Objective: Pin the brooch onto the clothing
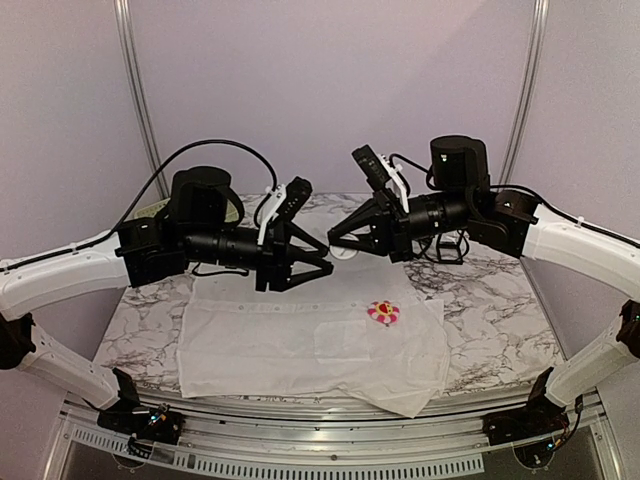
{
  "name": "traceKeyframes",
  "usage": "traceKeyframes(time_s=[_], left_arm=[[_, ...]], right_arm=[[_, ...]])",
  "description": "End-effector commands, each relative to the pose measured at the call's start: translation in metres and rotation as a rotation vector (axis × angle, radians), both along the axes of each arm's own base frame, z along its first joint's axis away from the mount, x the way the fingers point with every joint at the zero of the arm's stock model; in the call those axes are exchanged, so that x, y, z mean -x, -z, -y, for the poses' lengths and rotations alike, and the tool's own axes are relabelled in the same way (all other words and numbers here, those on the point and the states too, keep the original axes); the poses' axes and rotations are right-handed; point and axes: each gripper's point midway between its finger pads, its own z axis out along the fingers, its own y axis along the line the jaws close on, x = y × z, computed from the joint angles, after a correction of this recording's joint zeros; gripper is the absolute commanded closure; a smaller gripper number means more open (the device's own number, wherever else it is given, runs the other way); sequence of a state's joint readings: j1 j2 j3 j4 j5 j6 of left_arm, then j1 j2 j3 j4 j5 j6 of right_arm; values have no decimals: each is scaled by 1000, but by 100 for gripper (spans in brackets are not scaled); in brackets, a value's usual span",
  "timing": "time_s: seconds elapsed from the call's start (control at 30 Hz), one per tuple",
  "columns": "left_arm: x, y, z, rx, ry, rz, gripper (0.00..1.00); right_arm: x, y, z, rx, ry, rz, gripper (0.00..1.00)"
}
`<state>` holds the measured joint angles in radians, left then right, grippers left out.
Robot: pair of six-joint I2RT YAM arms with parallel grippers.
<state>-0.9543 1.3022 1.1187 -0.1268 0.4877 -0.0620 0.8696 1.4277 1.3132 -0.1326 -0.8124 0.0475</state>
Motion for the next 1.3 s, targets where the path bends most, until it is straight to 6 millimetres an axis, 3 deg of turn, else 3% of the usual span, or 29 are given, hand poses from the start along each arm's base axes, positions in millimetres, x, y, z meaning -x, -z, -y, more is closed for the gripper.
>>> traceKeyframes(time_s=[0.0, 0.4, 0.63, 0.7, 0.9, 0.93, 1.03, 1.13, 1.2, 1.27], left_arm=[[9, -24, 4, 69, 15, -23, 58], [10, -29, 8, 109, 12, -69, 76], [16, -24, 9, 108, 31, -86, 93], [16, -31, 10, 139, 36, -73, 100], [23, -34, 8, 167, 62, -72, 100], [23, -33, 7, 166, 63, -70, 100], [25, -31, 5, 168, 67, -58, 100], [27, -35, 0, 191, 62, -40, 100], [25, -35, -4, 193, 44, -27, 100], [20, -34, -9, 186, 28, -24, 100]], right_arm=[[3, -6, 0, -10, 22, 16, 100], [2, -4, -3, -1, 17, 17, 100], [3, -1, -6, 2, 11, 13, 100], [3, -1, -6, 1, 10, 14, 100], [2, -3, -7, -3, 14, 16, 100], [2, -3, -7, -4, 15, 15, 96], [-11, -5, -8, -14, 86, 21, 54], [-21, -6, -7, -20, 154, 12, 38], [-13, -12, -6, -41, 116, 13, 24], [-1, -23, 1, -83, 79, 25, 3]])
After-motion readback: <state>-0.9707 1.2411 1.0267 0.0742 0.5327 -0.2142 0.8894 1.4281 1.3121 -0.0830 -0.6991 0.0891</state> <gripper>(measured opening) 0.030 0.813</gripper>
